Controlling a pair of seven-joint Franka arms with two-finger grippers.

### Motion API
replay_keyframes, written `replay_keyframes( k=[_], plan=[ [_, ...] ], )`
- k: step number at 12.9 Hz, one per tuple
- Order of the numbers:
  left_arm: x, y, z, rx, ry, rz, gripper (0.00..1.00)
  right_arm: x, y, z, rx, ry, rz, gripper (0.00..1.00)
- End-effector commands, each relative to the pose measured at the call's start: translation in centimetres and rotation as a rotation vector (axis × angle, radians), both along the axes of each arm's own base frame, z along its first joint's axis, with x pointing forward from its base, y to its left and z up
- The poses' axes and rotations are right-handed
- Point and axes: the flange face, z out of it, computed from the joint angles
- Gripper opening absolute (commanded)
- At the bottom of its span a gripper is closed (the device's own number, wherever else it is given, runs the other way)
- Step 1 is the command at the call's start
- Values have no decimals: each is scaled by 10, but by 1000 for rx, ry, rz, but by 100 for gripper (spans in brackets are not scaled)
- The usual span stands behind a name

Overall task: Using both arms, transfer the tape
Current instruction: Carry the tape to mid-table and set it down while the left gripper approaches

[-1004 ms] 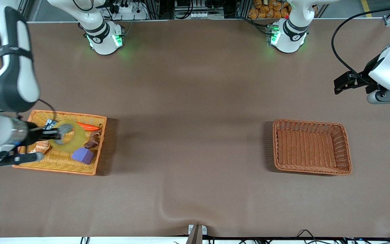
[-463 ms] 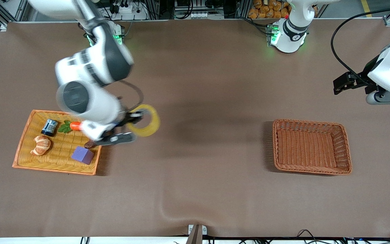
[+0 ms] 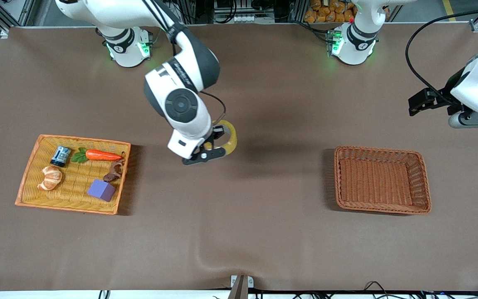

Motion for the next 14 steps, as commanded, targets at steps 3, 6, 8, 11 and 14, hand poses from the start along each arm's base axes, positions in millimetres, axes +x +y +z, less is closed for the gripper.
replay_keyframes(
  k=[3, 6, 8, 11, 14],
  plan=[
    [0, -2, 2, 17, -8, 8, 100, -1, 30, -54, 15, -13, -174, 0],
    [4, -11, -5, 12, -9, -6, 100, 3, 32, -95, 3, -11, -271, 0],
    [7, -14, -10, 10, -5, -10, 100, 1, 44, -115, 15, -37, -328, 0],
    [9, -18, -16, 6, 2, -18, 100, -2, 47, -146, -4, -35, -403, 25],
    [17, -25, -33, -26, 34, -15, 100, -15, 63, -147, -8, -47, -391, 100]
  ],
)
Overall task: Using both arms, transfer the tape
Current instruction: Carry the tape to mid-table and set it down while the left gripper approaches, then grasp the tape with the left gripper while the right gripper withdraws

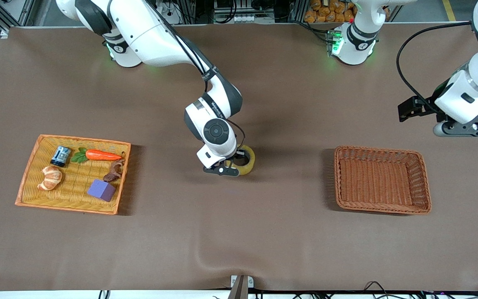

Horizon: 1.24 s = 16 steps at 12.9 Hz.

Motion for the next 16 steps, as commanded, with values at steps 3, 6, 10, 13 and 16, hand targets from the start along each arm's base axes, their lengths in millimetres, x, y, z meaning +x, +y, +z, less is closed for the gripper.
replay_keyframes(
  k=[3, 6, 10, 13, 16],
  plan=[
    [13, -27, -19, -26, -1, -15, 100, -3, 11, 26, 21, -20, -20, 100],
    [20, -95, -54, -32, 0, -40, 100, 24, -26, 75, 29, -25, -40, 100],
    [19, -173, -88, -53, -28, 44, 100, 55, -106, 138, 42, 21, 36, 100],
    [19, -207, -115, -66, -34, 28, 100, 69, -191, 163, 51, 45, 98, 100],
    [14, -252, -142, -88, -57, 51, 100, 74, -292, 189, 55, 27, 91, 100]
  ],
)
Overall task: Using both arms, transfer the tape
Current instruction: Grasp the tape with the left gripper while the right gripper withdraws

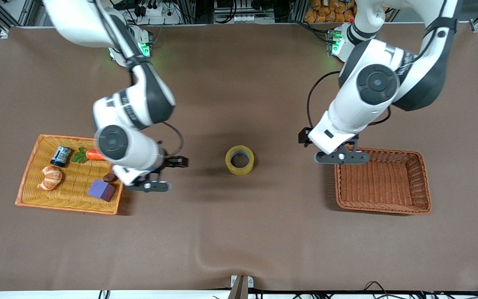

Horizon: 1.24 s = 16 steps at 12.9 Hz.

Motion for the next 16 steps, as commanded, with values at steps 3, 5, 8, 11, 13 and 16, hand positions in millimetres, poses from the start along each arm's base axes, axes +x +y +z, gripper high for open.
replay_keyframes(
  k=[3, 5, 8, 11, 13, 16],
  plan=[
    [-13, -76, -36, -39, -10, 107, 100, -16, -151, 53, 34, -49, 35, 100],
    [-20, -108, -58, -50, -8, 141, 100, -29, -188, 88, -32, -103, 50, 100],
    [-37, -152, -99, -65, -6, 162, 100, -46, -236, 136, -70, -144, 56, 100],
    [-45, -166, -137, -48, 24, 171, 100, -71, -253, 184, -68, -163, 36, 100],
    [-48, -170, -153, -37, 36, 183, 100, -86, -255, 205, -56, -170, 21, 100],
    [-51, -179, -183, -35, 34, 207, 100, -99, -261, 230, -48, -143, -2, 100]
  ],
)
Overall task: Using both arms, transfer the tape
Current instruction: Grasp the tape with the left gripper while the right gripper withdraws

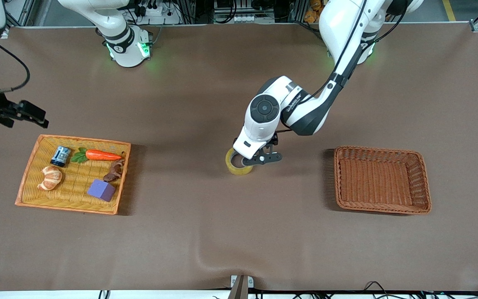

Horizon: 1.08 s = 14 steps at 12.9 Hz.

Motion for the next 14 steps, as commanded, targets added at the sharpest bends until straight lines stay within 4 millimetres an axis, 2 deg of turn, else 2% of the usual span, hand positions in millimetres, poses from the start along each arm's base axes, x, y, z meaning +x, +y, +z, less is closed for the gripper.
replay_keyframes(
  k=[1, 3, 5, 9, 11, 12, 13, 14],
  plan=[
    [4, -15, -27, -30, -25, 63, 100, -14, -8, 16, 6, 28, -28, 100],
    [4, -16, -48, -36, -28, 62, 100, -19, -16, 19, 28, 51, -61, 100],
    [4, -15, -58, -31, -21, 56, 100, -22, -24, 30, 51, 59, -80, 100],
    [1, -13, -81, -7, 4, 66, 100, -24, -14, 39, 28, 34, -37, 100],
    [1, -13, -90, -9, 4, 67, 82, -21, -12, 38, 47, 26, -39, 100],
    [2, -12, -92, -11, 1, 50, 63, -20, -14, 37, 39, 21, -38, 100],
    [3, -14, -90, -24, -11, 42, 31, -18, -9, 38, 21, 11, -4, 100],
    [3, -14, -90, -29, -13, 56, 4, -18, -10, 39, -10, 8, 34, 100]
  ],
)
